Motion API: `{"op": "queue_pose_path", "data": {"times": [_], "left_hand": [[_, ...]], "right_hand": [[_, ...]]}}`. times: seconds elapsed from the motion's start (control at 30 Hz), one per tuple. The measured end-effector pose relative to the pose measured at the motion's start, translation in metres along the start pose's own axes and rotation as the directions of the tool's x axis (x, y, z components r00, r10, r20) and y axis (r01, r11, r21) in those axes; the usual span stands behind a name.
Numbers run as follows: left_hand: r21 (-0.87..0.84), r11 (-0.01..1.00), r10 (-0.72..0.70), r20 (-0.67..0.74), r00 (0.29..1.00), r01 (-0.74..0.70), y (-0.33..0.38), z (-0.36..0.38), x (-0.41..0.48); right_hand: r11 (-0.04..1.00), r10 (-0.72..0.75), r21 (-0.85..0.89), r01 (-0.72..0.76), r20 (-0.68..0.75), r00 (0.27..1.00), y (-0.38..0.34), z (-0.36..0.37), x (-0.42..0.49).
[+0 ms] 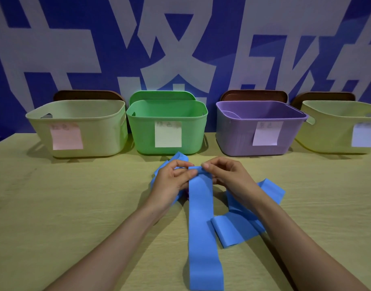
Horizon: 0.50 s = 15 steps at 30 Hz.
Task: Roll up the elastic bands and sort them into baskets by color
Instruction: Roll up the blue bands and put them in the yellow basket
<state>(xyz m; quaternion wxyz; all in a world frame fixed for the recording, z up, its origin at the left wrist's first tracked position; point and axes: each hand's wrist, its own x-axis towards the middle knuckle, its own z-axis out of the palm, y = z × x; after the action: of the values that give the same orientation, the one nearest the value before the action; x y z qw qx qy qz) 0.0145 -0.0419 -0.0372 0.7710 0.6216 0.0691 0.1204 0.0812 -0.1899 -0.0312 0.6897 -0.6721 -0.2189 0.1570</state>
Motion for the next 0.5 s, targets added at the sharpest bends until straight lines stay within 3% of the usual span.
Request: {"op": "queue_pose_path", "data": {"times": [0.2,0.5], "left_hand": [[0.035,0.99,-0.139,0.026,0.99,0.138,-0.0012,-0.0003,-0.0024],[0.037,0.996,-0.087,0.01,0.996,0.087,-0.0011,-0.001,-0.0026]], "right_hand": [[0.999,-0.009,0.035,0.012,-0.081,0.997,0.0001,-0.0033,0.0019],[0.999,-0.021,0.045,0.023,-0.045,0.999,0.0015,-0.002,0.0009]]}}
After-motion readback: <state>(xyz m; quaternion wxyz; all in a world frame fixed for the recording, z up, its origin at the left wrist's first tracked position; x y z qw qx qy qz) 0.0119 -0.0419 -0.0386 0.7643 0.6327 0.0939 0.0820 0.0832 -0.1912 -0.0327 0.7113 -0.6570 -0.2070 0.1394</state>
